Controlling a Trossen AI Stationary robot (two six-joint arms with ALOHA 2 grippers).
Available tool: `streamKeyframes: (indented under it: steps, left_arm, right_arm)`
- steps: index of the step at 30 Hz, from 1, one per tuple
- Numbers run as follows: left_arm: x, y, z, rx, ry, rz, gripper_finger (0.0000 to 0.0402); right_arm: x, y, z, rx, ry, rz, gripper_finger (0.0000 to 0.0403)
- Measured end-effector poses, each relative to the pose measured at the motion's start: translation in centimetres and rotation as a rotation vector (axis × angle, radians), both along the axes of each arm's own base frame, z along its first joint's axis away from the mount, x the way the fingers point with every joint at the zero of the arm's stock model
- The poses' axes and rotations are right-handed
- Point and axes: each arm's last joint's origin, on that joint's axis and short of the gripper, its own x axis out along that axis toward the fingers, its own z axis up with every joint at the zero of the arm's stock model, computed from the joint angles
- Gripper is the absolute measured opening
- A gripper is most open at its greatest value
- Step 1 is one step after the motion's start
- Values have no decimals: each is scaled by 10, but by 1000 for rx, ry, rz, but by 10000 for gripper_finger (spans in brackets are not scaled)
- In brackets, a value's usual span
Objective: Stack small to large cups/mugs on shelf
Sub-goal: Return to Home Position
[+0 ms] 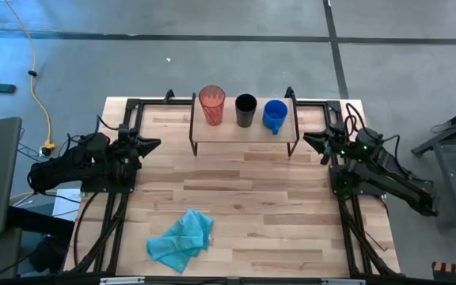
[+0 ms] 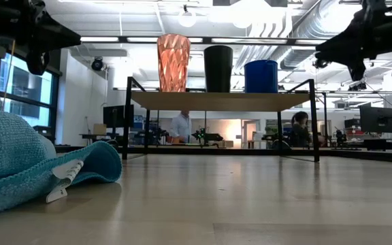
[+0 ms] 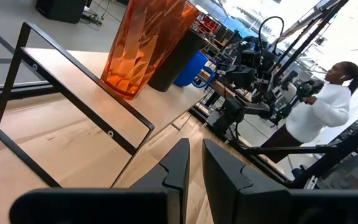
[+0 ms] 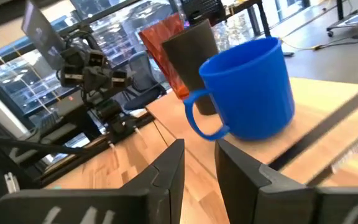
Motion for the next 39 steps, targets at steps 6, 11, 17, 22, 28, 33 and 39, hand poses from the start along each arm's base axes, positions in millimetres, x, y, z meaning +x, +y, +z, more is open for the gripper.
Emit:
streamKeyframes:
  steps: [6, 11, 17, 22, 28, 33, 39]
  left_arm:
    - [0, 0, 0, -24, -12, 3, 33]
    - [0, 0, 0, -38, -20, 16, 33]
    - [0, 0, 0, -55, -24, 5, 33]
    - [0, -1, -2, -75, -10, -24, 33]
    - [0, -1, -4, -85, 4, -22, 33]
    - [0, -1, -5, -103, 7, -23, 33]
    - [0, -2, -5, -110, 7, -40, 33]
  right_arm:
    - [-7, 9, 1, -24, -37, -6, 80]
    - [-2, 13, -2, -30, -56, 20, 80]
    - [16, 15, -36, -2, -148, 52, 80]
    - [21, 19, -47, -3, -182, 63, 80]
    - [19, 22, -36, -68, -198, 93, 80]
    - [21, 24, -44, -32, -193, 111, 80]
    - [22, 26, -47, -15, -198, 97, 80]
